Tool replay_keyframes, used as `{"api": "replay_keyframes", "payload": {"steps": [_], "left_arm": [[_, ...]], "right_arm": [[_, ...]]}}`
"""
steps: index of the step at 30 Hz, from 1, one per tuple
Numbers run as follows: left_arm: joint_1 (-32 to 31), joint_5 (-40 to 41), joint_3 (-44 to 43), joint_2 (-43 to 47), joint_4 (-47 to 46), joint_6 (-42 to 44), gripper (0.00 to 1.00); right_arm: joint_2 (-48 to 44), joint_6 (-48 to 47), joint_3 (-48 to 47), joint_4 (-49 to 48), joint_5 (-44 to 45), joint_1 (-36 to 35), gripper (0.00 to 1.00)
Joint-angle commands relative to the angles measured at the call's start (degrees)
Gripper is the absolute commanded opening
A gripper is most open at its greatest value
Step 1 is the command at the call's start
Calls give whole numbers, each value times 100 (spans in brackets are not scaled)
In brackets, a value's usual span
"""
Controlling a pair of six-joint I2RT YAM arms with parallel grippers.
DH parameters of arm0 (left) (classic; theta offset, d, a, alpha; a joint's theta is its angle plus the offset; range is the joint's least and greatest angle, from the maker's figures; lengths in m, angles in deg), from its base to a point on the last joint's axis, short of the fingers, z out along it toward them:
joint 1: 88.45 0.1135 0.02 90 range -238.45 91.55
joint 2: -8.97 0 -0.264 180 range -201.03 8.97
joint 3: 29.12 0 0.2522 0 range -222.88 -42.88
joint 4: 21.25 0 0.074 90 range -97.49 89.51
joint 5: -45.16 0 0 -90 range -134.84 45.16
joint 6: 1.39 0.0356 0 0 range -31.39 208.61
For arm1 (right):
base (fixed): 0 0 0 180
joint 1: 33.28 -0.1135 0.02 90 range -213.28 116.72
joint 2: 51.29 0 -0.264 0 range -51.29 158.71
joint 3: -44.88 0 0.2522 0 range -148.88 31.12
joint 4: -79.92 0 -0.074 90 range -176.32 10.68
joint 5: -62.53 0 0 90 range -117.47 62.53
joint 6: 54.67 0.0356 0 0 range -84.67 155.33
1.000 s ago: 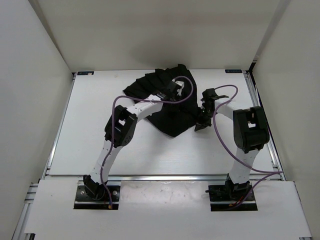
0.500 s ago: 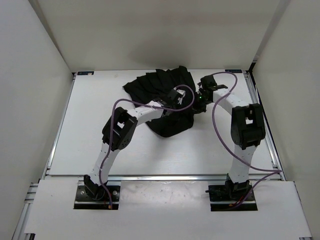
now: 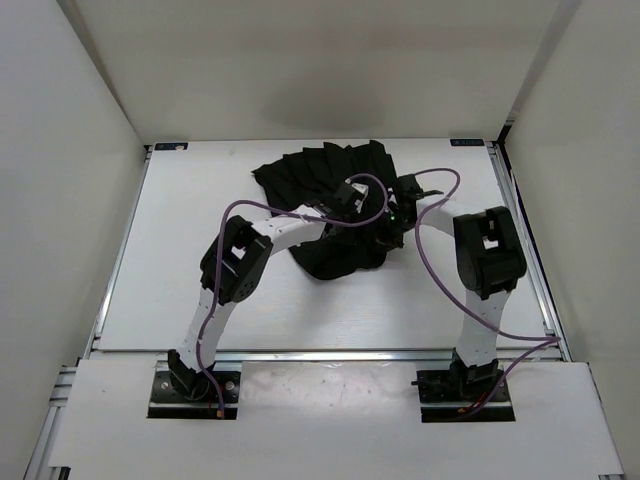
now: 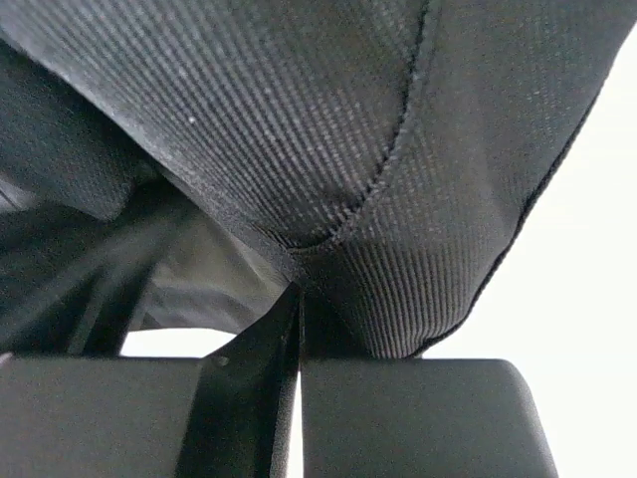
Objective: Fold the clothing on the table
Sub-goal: Flatten the skirt out
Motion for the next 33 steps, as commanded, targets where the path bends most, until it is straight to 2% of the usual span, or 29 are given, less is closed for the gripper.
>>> {"api": "replay_keyframes", "payload": {"steps": [1,4,8,14,18,21,23,25,26,29,33], "left_arm": [[2,499,-80,351,194,118,16],[142,649,-168,281,133,91,15],[310,632,-729,316,264,-5,15],[740,342,-1381,605,642,-67,15],[1100,376,-1197,1053,677,38,16],[1470,159,-602,1369,520,13,16],[1864,-796,-82,1650,3,-346,22],[1918,-1196,524,1976,-340,-323,59],[1823,-1205,622,2012,-351,-35,63],[1340,-1108,745,2039,-456,162,69],[690,-592,641,1828,-430,126,64]], "right_arm": [[-319,-139,727,390,366,-83,0],[-679,-191,1342,416,506,-170,0],[-996,-174,2044,486,630,-241,0],[-1410,-174,2547,512,805,-39,0],[-1471,-261,2582,688,919,84,0],[-1568,-297,2591,741,972,128,0],[-1673,-253,2574,741,1034,102,1],[-1674,-253,2539,732,1052,84,0],[-1665,-218,2521,767,1043,84,0],[-1551,-262,2372,776,1095,23,0],[-1454,-262,2222,811,1148,-92,0]]}}
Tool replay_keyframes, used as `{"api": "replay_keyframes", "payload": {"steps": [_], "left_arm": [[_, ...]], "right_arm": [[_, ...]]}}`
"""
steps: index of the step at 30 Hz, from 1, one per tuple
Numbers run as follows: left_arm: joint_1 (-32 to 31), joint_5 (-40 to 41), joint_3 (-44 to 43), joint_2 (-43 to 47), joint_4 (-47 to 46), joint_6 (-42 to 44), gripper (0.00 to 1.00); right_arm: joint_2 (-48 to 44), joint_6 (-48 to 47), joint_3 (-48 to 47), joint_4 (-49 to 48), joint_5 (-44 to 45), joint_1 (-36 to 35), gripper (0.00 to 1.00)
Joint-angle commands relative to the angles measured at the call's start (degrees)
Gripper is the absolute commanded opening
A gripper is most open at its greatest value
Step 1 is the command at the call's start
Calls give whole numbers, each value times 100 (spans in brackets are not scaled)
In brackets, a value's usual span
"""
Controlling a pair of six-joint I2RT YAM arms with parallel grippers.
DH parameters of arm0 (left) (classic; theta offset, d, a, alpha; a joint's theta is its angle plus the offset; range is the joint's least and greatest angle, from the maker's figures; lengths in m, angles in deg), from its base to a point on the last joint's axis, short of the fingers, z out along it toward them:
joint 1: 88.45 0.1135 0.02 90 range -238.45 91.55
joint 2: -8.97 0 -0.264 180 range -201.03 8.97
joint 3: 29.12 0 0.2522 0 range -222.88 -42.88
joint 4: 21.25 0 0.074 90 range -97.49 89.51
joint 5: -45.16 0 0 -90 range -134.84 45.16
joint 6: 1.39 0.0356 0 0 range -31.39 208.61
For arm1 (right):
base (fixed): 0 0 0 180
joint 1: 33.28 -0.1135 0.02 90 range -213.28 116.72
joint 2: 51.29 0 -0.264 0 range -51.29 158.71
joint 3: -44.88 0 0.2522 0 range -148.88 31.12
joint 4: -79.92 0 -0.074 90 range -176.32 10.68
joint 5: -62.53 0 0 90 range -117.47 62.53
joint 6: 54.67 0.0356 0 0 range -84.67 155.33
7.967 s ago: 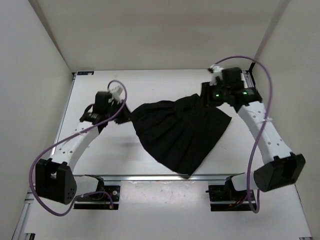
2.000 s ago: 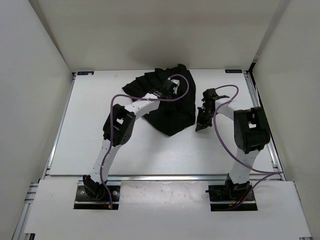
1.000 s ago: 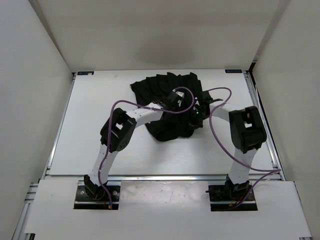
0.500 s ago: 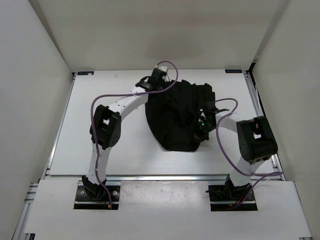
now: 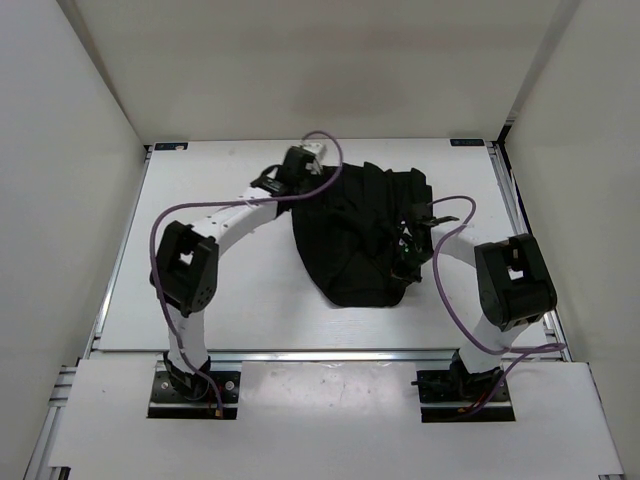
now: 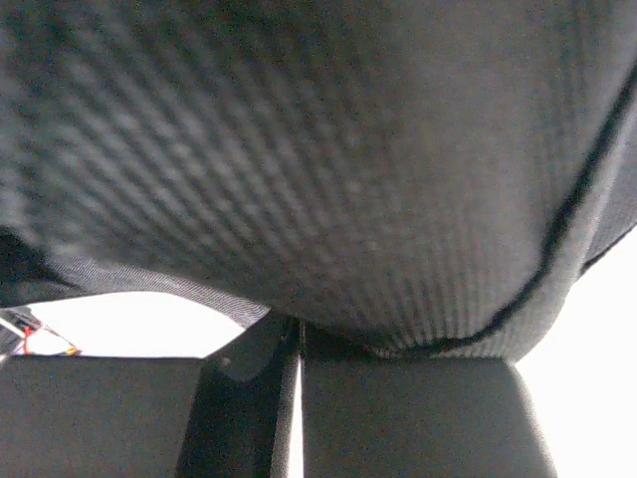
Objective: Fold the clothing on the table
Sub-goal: Flatten the skirt out
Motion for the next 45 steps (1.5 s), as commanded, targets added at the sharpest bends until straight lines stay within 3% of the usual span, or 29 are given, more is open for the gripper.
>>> {"api": "replay_keyframes", "payload": {"steps": [1,11,19,21,22,24,26,34,39,40,41,42,45], "left_arm": [[-730,238,-172,-45,-170,78,63],[-1574,1583,-1034,-967,190,-98,66],[-1856,1997,-1824,-1785,234,-107,64],[-1874,1910,-1931,-1908,182,-98,55],[-1891,1857,-1940,-1935,164,-106,46],[-1856,1822,-1817,-1927,94,-141,15],[-1821,1769,-1712,-1875,103,-177,0],[-1409,1373,-1308,-812,-3,-54,0],[-1084,1339,-519,-47,-327,-71,0],[-1013,1216,-342,58,-476,-167,11],[-995,1015,-123,68,-599,-281,43],[-1030,934,-7,112,-705,-334,52],[-1249,1117,336,69,-960,-265,59]], "right_arm": [[247,-264,21,341,781,-55,0],[185,-352,47,289,746,-2,0],[-8,-554,91,446,781,69,0],[-69,-615,65,535,860,103,0],[-79,-624,100,500,860,104,0],[-149,-659,135,465,825,173,0],[-193,-633,223,395,781,217,0],[-193,-563,346,341,825,226,0],[-298,-554,452,306,807,332,0],[-290,-589,452,280,799,384,0],[-298,-581,426,323,816,411,0],[-316,-615,399,324,834,420,0],[-298,-642,312,359,843,455,0]]}}
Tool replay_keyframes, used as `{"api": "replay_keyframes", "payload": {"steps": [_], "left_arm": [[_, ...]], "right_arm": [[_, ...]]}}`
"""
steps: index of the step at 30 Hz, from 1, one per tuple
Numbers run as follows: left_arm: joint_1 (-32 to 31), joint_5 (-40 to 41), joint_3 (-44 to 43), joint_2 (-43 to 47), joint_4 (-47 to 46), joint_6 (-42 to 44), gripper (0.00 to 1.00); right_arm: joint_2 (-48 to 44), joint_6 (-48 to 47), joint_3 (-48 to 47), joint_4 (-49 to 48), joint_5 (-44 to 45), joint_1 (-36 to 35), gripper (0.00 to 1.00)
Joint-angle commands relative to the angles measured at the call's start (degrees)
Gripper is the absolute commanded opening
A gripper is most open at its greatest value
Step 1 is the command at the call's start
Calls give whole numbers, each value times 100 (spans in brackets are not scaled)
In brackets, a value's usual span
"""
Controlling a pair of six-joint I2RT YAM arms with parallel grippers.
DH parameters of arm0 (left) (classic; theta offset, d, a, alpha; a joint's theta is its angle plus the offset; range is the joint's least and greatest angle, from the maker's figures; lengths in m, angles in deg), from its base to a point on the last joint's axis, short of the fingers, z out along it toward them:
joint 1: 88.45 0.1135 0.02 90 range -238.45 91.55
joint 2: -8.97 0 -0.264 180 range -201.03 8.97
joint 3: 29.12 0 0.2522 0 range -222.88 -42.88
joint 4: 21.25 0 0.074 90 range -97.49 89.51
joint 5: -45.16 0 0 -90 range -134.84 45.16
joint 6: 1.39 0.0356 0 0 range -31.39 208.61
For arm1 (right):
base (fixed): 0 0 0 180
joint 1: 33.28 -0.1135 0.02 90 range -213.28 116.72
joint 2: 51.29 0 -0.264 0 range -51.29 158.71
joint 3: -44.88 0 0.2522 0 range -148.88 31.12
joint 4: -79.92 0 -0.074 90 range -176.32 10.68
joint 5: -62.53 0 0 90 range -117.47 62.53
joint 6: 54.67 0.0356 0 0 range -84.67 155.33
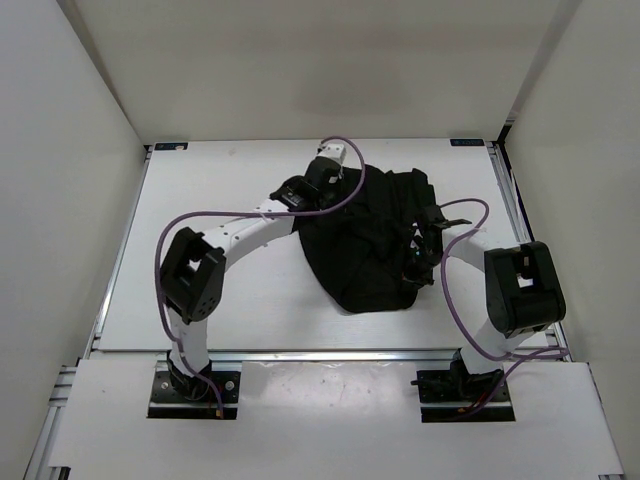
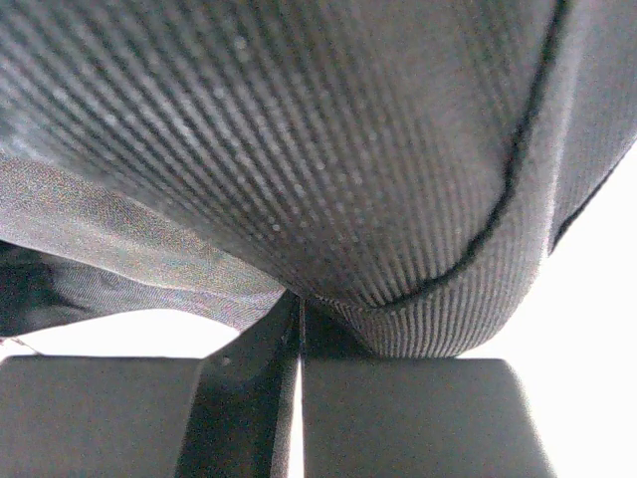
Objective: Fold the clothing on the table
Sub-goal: Flatten the skirt out
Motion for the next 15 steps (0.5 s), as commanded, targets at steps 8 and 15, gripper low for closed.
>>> {"api": "replay_keyframes", "payload": {"steps": [8,15], "left_arm": [[-497,-138,-205,-934,-312,-167,62],[-611,-24,-391,-1576,-434,-272,57]], "right_arm": [[-15,-284,33,206,607,53,0],[-14,-389,-10,215,563,114,0]]}}
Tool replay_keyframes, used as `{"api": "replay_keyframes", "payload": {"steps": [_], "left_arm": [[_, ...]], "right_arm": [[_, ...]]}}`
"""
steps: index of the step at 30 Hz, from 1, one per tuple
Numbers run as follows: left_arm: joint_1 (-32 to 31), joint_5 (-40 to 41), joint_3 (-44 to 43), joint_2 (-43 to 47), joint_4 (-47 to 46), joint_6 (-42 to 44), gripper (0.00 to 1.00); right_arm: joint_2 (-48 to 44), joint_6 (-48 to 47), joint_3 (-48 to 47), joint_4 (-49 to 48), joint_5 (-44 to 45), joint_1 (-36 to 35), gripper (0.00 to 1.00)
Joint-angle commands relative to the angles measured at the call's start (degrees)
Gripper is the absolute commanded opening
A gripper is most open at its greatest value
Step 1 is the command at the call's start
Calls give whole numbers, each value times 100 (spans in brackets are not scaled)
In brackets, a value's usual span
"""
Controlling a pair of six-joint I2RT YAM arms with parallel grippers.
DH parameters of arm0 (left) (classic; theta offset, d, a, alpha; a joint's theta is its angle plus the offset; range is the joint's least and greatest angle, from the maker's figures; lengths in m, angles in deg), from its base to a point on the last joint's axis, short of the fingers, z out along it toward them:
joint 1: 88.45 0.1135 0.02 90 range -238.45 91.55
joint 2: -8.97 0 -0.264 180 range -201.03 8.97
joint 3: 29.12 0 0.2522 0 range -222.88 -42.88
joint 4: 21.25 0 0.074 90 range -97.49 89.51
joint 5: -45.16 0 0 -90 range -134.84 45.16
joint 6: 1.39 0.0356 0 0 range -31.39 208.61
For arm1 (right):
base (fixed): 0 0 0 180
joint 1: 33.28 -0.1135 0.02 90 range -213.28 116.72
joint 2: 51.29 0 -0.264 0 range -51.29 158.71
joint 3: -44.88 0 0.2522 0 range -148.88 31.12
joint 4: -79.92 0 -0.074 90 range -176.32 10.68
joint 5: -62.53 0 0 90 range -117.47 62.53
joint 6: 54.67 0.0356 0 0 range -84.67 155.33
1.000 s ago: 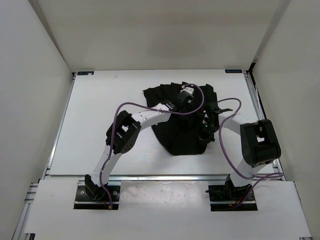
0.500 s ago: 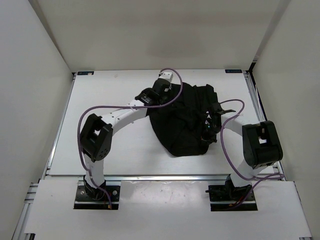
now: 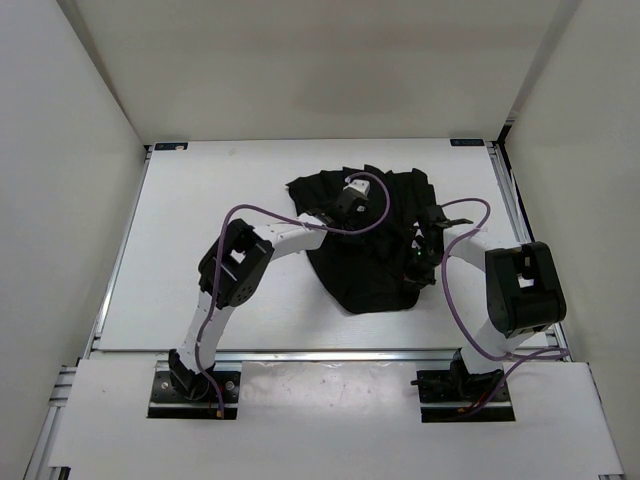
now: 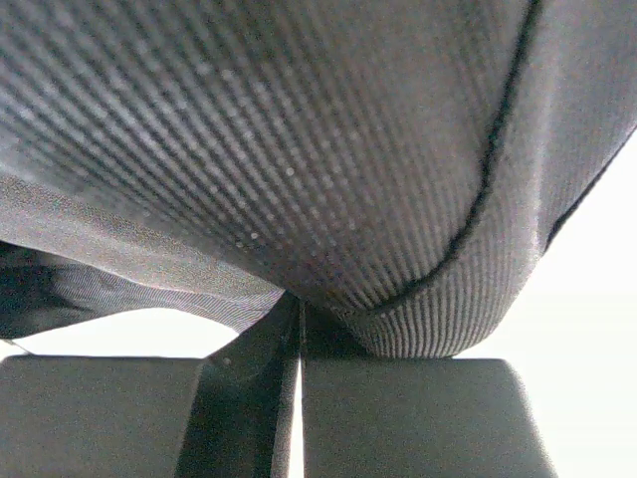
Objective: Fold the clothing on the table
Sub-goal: Flatten the skirt out
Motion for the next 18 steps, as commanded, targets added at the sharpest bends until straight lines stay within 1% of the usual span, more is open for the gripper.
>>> {"api": "replay_keyframes", "payload": {"steps": [1,2,3,5,6,7,12,15,17,18], "left_arm": [[-45,-48,-229,-45,-133,-150,54],[-19,-75,-211,-63,-168,-176,48],[-10,-110,-203,-106,-194,-203,37],[-1,-180,-167,-124,-230,-247,7],[16,-189,-167,-98,-239,-282,3],[16,-146,-159,-72,-195,-265,0],[218,-356,-246,428,-195,-282,0],[446,-531,-27,1068,-343,-212,0],[657,-506,480,1744,-571,-282,0],[849,-532,648,1904,-703,-308,0]], "right_arm": [[7,-252,-21,130,515,51,0],[25,-269,-30,173,506,42,0],[25,-287,-30,182,523,51,0],[42,-330,-48,191,558,68,0],[60,-322,-57,183,524,69,0],[86,-322,4,165,541,60,0],[-2,-322,75,121,506,156,0],[-19,-331,172,60,558,165,0],[-37,-305,233,24,541,183,0],[-37,-330,251,7,541,226,0]]}}
